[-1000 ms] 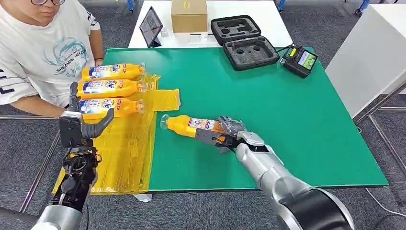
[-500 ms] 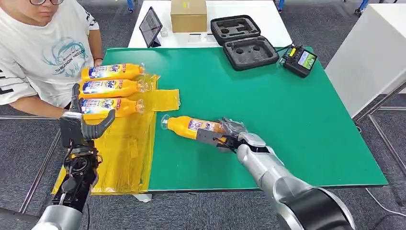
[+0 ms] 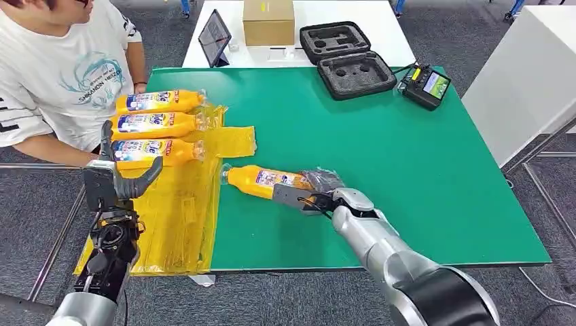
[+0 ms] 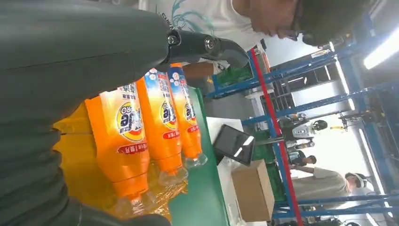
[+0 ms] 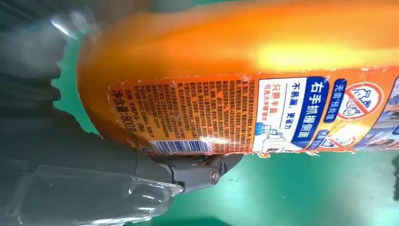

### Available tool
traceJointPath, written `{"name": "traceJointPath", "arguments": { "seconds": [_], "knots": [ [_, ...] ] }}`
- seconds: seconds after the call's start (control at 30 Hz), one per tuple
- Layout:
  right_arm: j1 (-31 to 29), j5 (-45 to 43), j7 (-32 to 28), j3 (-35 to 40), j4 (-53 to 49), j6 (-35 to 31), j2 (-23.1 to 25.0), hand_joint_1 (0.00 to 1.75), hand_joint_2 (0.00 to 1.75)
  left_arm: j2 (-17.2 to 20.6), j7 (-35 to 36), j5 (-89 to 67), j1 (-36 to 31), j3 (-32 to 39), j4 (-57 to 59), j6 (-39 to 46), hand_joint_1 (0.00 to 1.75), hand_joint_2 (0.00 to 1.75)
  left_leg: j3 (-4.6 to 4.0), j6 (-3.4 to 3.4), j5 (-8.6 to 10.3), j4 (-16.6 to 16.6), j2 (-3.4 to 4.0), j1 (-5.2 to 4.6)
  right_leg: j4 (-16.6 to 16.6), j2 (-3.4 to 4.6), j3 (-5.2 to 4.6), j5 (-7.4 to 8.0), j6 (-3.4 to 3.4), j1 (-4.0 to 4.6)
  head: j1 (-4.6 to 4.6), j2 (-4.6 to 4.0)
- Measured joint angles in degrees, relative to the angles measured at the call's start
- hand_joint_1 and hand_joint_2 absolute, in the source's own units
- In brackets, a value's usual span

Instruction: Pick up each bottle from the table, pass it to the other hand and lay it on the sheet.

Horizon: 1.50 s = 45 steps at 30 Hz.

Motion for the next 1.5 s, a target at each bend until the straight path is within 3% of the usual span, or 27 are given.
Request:
{"name": "traceJointPath", "arguments": {
  "seconds": [0.4,0.63,0.73,0.9,1.03,1.17,1.33,1.5],
  "knots": [
    [0.2,-3.8,-6.5,-0.9,-0.3,-4.1,0.5,1.75,1.75,0.0,0.0,0.9,1.0,0.9,0.0,-0.9,0.00,1.75,-0.01,0.00,0.00,0.0,0.00,0.00,0.0,0.00,-0.01,0.00,0.00,0.00,0.00,0.00],
    [4.4,-19.3,-25.2,-4.8,-7.3,-16.5,1.8,1.75,1.75,-0.4,0.0,7.2,5.8,4.5,-1.9,-2.3,0.00,1.75,-0.01,-0.01,-0.02,0.0,0.05,0.01,0.0,0.06,-0.04,-0.05,-0.01,0.00,0.00,0.00],
    [9.2,-25.7,-28.9,-5.3,-14.4,-21.5,2.3,1.75,1.75,-0.9,0.0,9.8,9.1,8.2,-5.1,-3.0,0.00,1.75,-0.02,-0.08,-0.10,0.0,0.05,0.02,0.0,0.06,-0.06,-0.09,-0.02,0.01,0.00,0.00],
    [19.1,-35.2,-29.6,-4.4,-29.3,-31.1,2.0,1.75,1.75,-3.0,0.0,16.0,14.7,14.5,-12.2,-7.0,0.00,1.75,-0.03,-0.05,-0.21,0.0,0.03,0.01,0.0,0.06,-0.08,-0.21,0.07,-0.01,0.00,0.00],
    [24.3,-37.4,-29.6,-4.3,-37.9,-31.7,1.9,1.75,1.75,-4.5,4.4,23.3,17.5,15.0,-16.9,-13.3,0.00,1.75,-0.05,-0.03,-0.23,0.0,-0.01,0.00,0.0,0.05,-0.08,-0.22,0.08,-0.02,0.00,0.00],
    [25.6,-39.4,-29.6,-4.2,-39.9,-31.7,1.6,1.75,1.75,-5.5,7.5,26.3,18.9,13.6,-19.0,-18.1,0.00,1.75,-0.04,-0.01,-0.21,0.0,0.00,-0.04,0.0,0.06,-0.07,-0.20,0.09,-0.03,0.00,0.00],
    [25.8,-44.8,-29.6,-0.6,-37.1,-29.1,0.7,1.75,1.75,-5.9,15.8,33.0,19.1,7.4,-19.6,-31.2,0.00,1.75,-0.05,0.00,-0.18,0.0,-0.02,-0.04,0.0,0.04,-0.06,-0.17,0.11,-0.03,0.00,0.00],
    [25.6,-44.8,-29.6,4.8,-33.2,-27.4,0.7,1.75,1.75,-6.3,19.3,34.1,18.1,1.0,-19.4,-33.9,0.00,1.75,-0.05,-0.01,-0.19,0.0,-0.02,-0.04,0.0,0.05,-0.07,-0.17,0.11,-0.02,0.00,0.00]
  ]
}}
